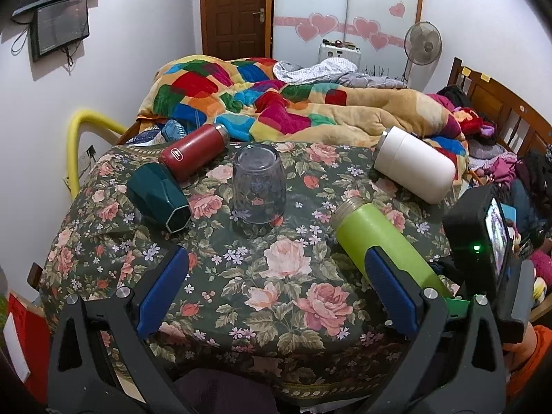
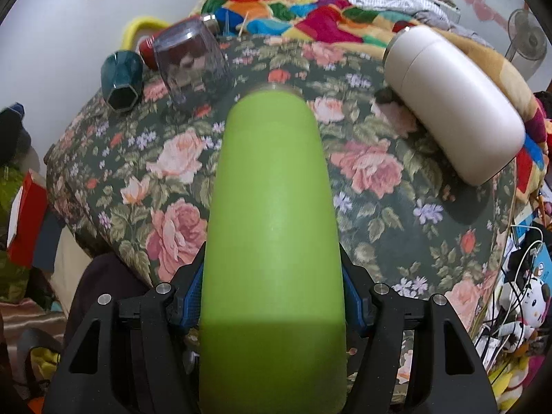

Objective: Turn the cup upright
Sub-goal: 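Lift the lime-green bottle off the bed with the right tool, then grasp the bottle with the left tool while the right tool releases it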

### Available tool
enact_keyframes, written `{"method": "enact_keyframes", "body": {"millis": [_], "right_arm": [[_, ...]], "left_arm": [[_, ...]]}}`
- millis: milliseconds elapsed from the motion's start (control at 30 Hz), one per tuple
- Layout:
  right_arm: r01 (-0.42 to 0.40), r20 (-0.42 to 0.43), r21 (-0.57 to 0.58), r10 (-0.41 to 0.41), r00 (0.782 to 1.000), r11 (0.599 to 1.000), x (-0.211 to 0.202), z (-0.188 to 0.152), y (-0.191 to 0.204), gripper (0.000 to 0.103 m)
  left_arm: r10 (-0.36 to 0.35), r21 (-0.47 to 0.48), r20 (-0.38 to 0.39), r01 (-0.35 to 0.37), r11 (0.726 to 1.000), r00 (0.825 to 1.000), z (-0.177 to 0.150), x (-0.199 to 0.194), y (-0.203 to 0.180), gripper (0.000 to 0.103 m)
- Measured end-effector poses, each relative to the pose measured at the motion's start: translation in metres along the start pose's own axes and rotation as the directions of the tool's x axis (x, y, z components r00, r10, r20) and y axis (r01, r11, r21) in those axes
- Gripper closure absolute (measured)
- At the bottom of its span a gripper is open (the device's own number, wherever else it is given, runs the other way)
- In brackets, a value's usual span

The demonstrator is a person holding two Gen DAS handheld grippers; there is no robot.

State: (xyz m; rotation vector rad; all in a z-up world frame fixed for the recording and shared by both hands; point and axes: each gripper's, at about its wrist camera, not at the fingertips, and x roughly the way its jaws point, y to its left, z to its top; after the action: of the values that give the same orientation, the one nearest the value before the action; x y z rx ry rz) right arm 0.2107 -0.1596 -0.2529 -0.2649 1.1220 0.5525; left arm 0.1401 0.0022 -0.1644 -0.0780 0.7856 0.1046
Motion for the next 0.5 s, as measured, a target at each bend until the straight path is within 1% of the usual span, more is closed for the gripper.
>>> {"method": "enact_keyframes", "body": {"millis": [67, 133, 267, 367, 500], "right_arm": [[-0.001, -0.023, -0.002, 0.001, 1.0, 1.0, 0.004, -0.001, 0.0, 0.041], [-0.007, -0.02, -0.006, 0.007, 1.0, 1.0, 0.002, -0.001, 0.0, 0.041], [-0.024, 0.005, -0.021, 0.025, 1.0, 0.999, -0.013, 0.0, -0.001, 0.04], [-0.029, 0.037, -0.025, 0.03, 0.999, 0.999, -0.031, -0.005, -0.002, 0.035], [-0.026, 0.092, 0.008, 0.026, 0.995, 1.0, -0.058, -0.016, -0.012, 0.035]], "left_arm": [[0.009, 0.004, -0.009, -0.009, 1.0, 1.0, -0.001, 0.002, -0.002, 0.0], [0.012, 0.006, -0.019, -0.012, 1.0, 1.0, -0.001, 0.004, -0.002, 0.0], [0.002, -0.005, -0.047, -0.002, 1.0, 0.999, 0.0, 0.01, -0.005, 0.0], [-0.003, -0.022, -0.067, 0.001, 1.0, 0.998, 0.005, 0.015, -0.009, 0.0], [-0.061, -0.05, -0.109, 0.056, 0.997, 0.992, 0.011, 0.029, -0.018, 0.0]]}}
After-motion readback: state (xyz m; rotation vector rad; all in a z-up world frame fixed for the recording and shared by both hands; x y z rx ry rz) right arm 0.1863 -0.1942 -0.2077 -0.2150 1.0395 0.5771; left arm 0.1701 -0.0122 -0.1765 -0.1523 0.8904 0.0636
